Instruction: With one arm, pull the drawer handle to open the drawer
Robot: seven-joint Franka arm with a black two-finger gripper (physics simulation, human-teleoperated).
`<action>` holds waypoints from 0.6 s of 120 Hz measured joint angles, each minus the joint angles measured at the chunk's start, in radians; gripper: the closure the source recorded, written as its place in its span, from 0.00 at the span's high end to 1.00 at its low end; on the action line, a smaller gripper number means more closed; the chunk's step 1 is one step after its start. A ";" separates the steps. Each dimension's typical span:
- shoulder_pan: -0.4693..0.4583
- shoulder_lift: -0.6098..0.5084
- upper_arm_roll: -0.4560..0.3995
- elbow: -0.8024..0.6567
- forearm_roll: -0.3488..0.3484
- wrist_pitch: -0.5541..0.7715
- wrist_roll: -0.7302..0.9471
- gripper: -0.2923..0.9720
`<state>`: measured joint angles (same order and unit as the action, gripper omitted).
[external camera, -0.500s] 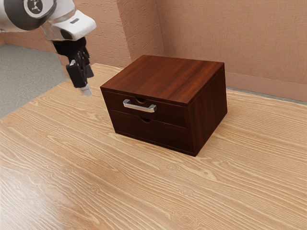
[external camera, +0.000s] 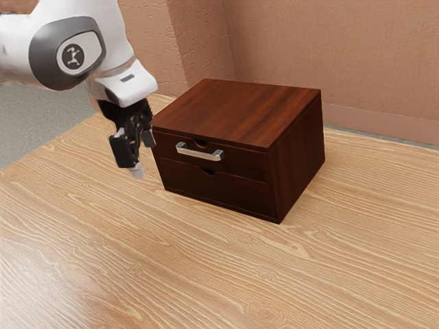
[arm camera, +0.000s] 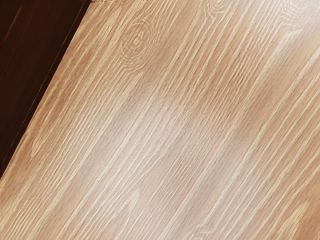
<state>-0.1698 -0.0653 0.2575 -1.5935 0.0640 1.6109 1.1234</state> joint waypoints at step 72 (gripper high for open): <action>0.037 0.021 0.008 -0.163 -0.053 0.508 0.281 0.73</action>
<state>-0.1332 -0.0443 0.2657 -1.7568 0.0105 2.1193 1.4045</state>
